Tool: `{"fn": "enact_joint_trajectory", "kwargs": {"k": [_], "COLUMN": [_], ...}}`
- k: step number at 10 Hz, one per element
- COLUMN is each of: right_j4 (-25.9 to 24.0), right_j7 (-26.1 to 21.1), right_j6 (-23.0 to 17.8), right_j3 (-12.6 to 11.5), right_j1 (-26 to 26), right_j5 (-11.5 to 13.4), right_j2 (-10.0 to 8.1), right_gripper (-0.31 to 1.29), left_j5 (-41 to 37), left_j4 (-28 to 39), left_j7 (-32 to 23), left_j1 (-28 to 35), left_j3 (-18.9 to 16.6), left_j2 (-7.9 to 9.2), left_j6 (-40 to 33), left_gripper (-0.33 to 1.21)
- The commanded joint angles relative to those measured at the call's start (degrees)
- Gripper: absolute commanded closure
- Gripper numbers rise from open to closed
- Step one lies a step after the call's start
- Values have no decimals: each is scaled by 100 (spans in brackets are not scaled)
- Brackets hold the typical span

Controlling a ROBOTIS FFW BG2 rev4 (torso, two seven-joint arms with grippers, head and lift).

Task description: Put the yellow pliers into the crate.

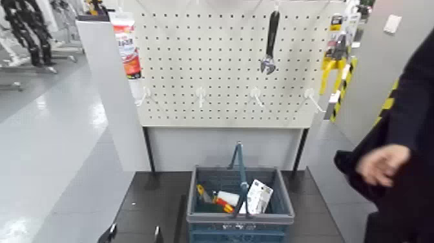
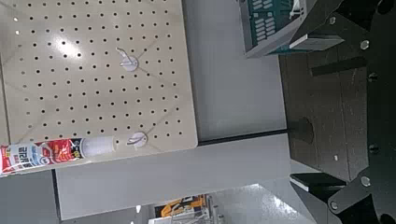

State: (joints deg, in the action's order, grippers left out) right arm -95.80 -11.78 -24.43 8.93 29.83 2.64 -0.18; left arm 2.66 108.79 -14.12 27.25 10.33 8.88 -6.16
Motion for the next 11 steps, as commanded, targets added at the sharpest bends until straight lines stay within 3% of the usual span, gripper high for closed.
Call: {"fn": "enact_joint_trajectory", "kwargs": {"k": [1, 4, 5, 6, 8, 9, 11], "right_j4": [-9, -35, -79, -202, -642, -765, -1046], "right_j7": [0, 26, 35, 158, 422, 606, 1222], "right_j6": [0, -35, -27, 26, 474, 773, 1397], "right_j3": [-6, -58, -76, -208, -656, -876, -1359], "right_j1": [5, 32, 49, 49, 137, 49, -206], "right_j5": [0, -9, -176, -184, -281, -448, -668], "right_j2": [0, 0, -9, 0, 0, 18, 61], "right_gripper": [8, 8, 9, 9, 9, 9, 9], "left_j5": [15, 24, 24, 32, 32, 32, 32], "left_j4": [2, 11, 11, 19, 19, 28, 28], "left_j7": [-3, -12, -39, -39, -47, -47, -47], "left_j1": [-1, -1, -1, 8, 8, -1, -1], "left_j3": [4, 13, 13, 22, 22, 30, 39], "left_j2": [0, -9, -9, -9, -9, -9, -9], "left_j6": [19, 27, 36, 45, 63, 63, 89], "left_gripper": [28, 28, 28, 28, 28, 28, 28]}}
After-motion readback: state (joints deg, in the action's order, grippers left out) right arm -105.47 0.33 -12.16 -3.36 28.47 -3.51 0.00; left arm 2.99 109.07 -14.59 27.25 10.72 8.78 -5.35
